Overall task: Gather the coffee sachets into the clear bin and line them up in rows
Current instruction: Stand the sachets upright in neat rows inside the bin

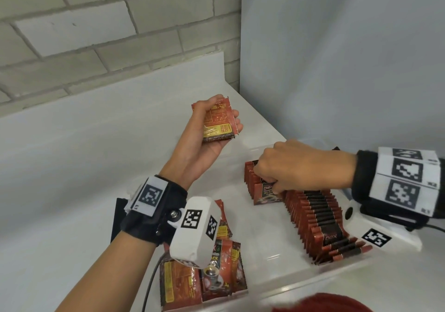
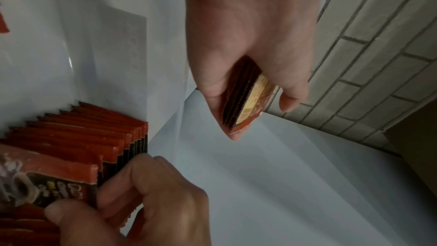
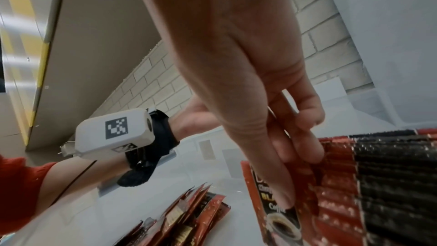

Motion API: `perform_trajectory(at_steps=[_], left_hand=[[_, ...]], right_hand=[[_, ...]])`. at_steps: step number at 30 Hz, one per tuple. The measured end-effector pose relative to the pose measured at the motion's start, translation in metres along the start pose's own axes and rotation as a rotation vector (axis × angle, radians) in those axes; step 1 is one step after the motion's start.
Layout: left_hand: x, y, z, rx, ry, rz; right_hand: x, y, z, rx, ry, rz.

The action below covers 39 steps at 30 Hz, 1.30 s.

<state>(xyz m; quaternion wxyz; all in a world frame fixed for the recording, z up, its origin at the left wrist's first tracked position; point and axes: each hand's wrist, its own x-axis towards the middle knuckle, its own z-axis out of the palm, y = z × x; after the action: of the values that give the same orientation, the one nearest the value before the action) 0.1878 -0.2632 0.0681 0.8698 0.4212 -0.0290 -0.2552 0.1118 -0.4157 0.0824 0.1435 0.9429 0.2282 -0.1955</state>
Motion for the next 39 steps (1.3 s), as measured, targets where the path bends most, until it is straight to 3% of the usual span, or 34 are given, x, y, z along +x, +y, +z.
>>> perform_trajectory(at_steps=[9,13,22,27,30,33,39], left_hand=[[0.0,-0.001,-0.004,-0.024,-0.032,0.021],[0.001,-0.002,-0.004,0.041,-0.023,0.043],[-0.001,-0.001,-0.002,0.16,-0.102,0.057],[-0.003,-0.001,0.001,0.171,-0.121,0.052],[-0.001,0.0,-0.001,0.146,-0.132,-0.038],[0.001,-0.001,-0.003,0.055,-0.12,-0.1],[-0.002,-0.002,0.002,0.077,-0.146,-0.064]], right_hand=[[0.001,0.003,-0.001,0.113,-0.044,0.015],[-0.001,0.012,-0.009,0.287,-0.018,0.059],[0.002,0.034,-0.028,1.317,0.432,0.197],[0.002,0.034,-0.026,1.538,0.502,0.177],[-0.006,0.034,-0.031,1.666,0.665,0.097],[-0.011,0.033,-0.032,1.639,0.818,0.013],[-0.011,0.028,-0.02,1.356,0.776,-0.016]])
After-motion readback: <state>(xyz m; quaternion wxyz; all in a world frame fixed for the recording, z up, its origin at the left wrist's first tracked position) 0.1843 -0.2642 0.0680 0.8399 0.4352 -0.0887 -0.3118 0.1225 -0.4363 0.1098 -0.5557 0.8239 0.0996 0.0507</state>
